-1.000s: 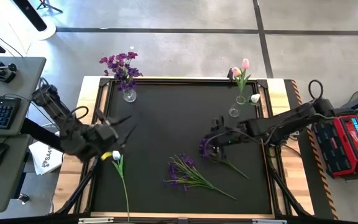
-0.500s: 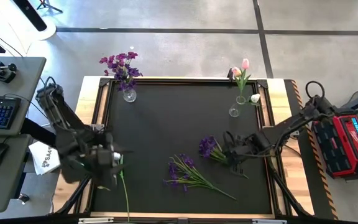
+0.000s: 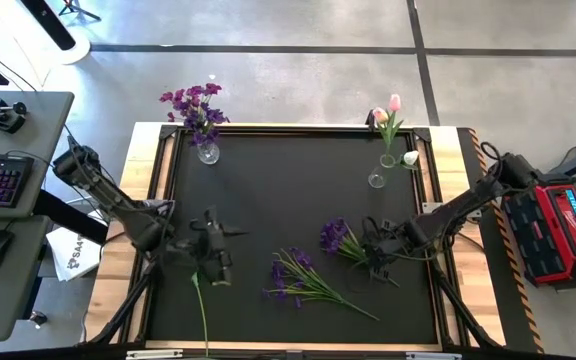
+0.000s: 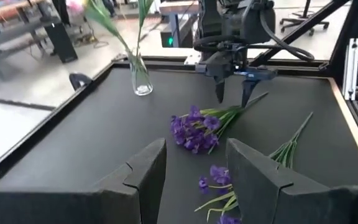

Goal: Sort flowers into vase by color
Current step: Put the top purple flowers into the left transparent vase

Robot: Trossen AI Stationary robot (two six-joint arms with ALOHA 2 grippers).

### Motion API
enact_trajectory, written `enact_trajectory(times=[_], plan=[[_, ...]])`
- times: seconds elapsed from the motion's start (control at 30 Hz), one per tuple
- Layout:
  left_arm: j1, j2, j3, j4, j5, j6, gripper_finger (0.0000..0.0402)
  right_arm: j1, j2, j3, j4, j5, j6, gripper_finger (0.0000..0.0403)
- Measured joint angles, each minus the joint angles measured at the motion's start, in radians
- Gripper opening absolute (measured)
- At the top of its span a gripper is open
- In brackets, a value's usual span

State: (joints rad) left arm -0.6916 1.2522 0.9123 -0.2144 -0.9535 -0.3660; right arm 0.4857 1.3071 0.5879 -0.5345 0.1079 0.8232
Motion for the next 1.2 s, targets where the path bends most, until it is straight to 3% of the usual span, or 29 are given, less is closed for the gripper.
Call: enact_trajectory(times=[0.2,0.5,0.67,0.8,0.93,1.03,1.1,1.2], plan=[[0.085,0.0,0.0,0.002,0.056,0.001,0.0156,0.0,0.002,-0.047,0.068,0.019,-0.077,0.019],[0.15,0.0,0.0,-0.01,0.067,-0.029,0.0156,0.0,0.002,-0.093,0.152,0.036,-0.056,0.0071],[0.163,0.011,0.001,-0.102,0.217,-0.072,0.0156,-0.012,0.004,-0.152,0.361,0.105,-0.137,0.0011],[0.163,0.055,0.001,-0.147,0.229,-0.094,0.0156,-0.083,0.003,-0.153,0.608,0.216,-0.294,0.0012],[0.149,0.102,0.0,-0.246,0.305,-0.153,0.0156,-0.164,0.003,-0.152,0.849,0.214,-0.542,0.0006],[0.143,0.107,-0.042,-0.247,0.302,-0.218,0.0156,-0.223,0.003,-0.152,0.961,0.206,-0.712,0.0004],[0.142,0.098,-0.107,-0.165,0.305,-0.227,0.0156,-0.275,0.003,-0.152,1.054,0.138,-0.762,0.0004],[0.153,0.08,-0.248,0.09,0.349,-0.2,0.0153,-0.347,0.014,-0.152,1.208,-0.039,-0.8,0.0002]])
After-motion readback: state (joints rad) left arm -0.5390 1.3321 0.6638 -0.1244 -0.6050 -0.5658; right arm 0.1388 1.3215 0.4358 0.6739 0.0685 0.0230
